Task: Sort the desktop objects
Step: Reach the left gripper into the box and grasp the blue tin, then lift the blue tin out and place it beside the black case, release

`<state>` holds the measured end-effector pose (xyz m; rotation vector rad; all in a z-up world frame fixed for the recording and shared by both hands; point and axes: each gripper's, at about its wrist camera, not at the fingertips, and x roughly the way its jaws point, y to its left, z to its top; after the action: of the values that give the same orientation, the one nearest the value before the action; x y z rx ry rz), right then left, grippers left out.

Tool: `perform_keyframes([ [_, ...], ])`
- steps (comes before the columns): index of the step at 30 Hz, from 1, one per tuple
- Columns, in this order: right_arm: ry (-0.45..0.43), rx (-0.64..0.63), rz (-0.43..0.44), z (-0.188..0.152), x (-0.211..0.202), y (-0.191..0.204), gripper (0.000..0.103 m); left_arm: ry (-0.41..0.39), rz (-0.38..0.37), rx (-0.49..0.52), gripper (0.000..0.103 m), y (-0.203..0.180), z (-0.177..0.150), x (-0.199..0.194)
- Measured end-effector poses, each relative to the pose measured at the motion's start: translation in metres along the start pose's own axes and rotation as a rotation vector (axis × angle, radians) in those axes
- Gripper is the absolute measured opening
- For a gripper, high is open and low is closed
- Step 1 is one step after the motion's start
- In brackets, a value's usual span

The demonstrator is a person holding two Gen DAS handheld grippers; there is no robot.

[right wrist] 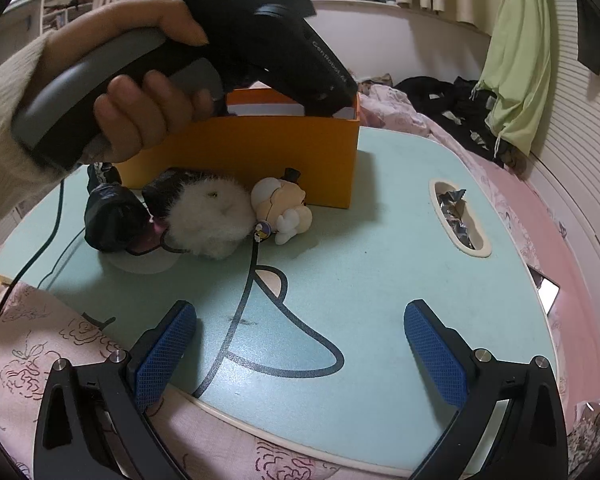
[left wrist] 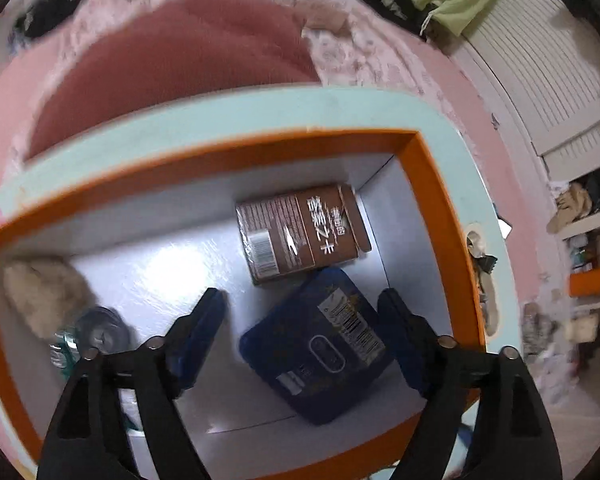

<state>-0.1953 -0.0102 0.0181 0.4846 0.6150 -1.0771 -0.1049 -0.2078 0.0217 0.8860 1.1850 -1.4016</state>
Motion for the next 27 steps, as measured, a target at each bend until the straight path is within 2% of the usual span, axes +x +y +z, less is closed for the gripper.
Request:
perform_keyframes([
  [3, -0.002, 0.000, 0.000, 0.000, 0.000, 0.000, 0.103, 0.023, 0.044, -0.008, 0.082, -0.007, 0.001, 0.003],
  [4, -0.001, 0.000, 0.000, 0.000, 0.001, -0.001, 0.103, 0.023, 0.072, 0.021, 0.081, -0.013, 0.000, 0.003],
  [6, 0.000, 0.002, 0.002, 0.000, 0.001, 0.000, 0.103, 0.021, 0.060, 0.027, 0.070, -0.015, 0.001, 0.001],
  [8, -0.002, 0.001, 0.000, 0.001, 0.000, 0.000, 0.103, 0.021, 0.074, 0.042, 0.068, -0.015, 0.001, -0.003],
  [11, -0.003, 0.002, 0.000, 0.000, 0.000, -0.001, 0.103, 0.017, 0.043, 0.039, 0.064, -0.006, -0.002, -0.006],
  [12, -0.004, 0.001, 0.000, 0.001, 0.000, -0.001, 0.103, 0.007, 0.034, 0.037, 0.054, -0.003, -0.002, -0.008],
  [13, -0.003, 0.000, 0.000, 0.000, 0.000, -0.001, 0.103, -0.021, 0.025, 0.038, 0.035, -0.001, -0.003, -0.015],
  [16, -0.005, 0.001, 0.000, 0.001, 0.000, -0.002, 0.103, -0.030, -0.054, 0.014, 0.000, 0.009, -0.006, -0.033],
  [19, -0.005, 0.001, 0.000, 0.000, 0.000, -0.002, 0.103, -0.032, -0.038, 0.026, 0.002, 0.011, -0.008, -0.041],
  [21, -0.006, 0.000, 0.001, 0.000, 0.000, -0.002, 0.103, -0.015, -0.025, 0.016, 0.019, 0.009, -0.008, -0.040],
  [23, -0.006, 0.000, 0.001, 0.000, 0.000, -0.002, 0.103, 0.002, -0.024, 0.003, 0.056, 0.004, -0.010, -0.038],
  [25, -0.006, 0.000, 0.001, 0.001, 0.001, -0.002, 0.103, 0.010, 0.002, 0.007, 0.066, -0.007, -0.010, -0.031],
  [27, -0.006, 0.000, 0.001, 0.000, 0.000, -0.002, 0.103, 0.031, 0.066, 0.027, 0.066, -0.021, -0.010, -0.022],
])
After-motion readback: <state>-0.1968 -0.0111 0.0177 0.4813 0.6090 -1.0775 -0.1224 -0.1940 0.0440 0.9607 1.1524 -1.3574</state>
